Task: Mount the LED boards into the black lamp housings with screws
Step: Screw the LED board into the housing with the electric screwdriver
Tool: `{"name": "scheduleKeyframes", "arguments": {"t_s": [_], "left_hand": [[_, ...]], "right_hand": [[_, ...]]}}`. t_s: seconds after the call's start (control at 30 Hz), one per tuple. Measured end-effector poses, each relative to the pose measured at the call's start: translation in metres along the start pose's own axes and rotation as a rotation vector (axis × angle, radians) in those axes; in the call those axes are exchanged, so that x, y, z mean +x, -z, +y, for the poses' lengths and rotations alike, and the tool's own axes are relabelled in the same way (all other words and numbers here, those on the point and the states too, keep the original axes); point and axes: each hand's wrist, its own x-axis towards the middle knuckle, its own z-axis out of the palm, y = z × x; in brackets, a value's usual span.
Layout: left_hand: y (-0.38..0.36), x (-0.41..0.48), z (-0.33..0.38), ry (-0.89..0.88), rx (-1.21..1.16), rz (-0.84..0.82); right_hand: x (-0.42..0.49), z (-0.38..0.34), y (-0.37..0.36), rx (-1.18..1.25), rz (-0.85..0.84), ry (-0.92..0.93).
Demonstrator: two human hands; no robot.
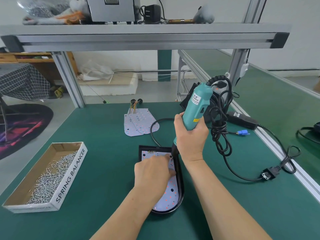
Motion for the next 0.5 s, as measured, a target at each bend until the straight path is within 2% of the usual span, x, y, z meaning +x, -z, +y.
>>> {"name": "scheduleKeyframes", "arguments": {"t_s": [0.33,0.5], "left_hand": [[-0.001,-0.001,0.001,-0.015,0.024,-0.005],[0.003,-0.001,-0.004,0.033,-0.1,-0.053]], "right_hand": [[-0.002,0.006,0.0,0.016,-0.013,-0.131],[-0.003,-0.012,0.008,0.035,-0.033,-0.087]]}}
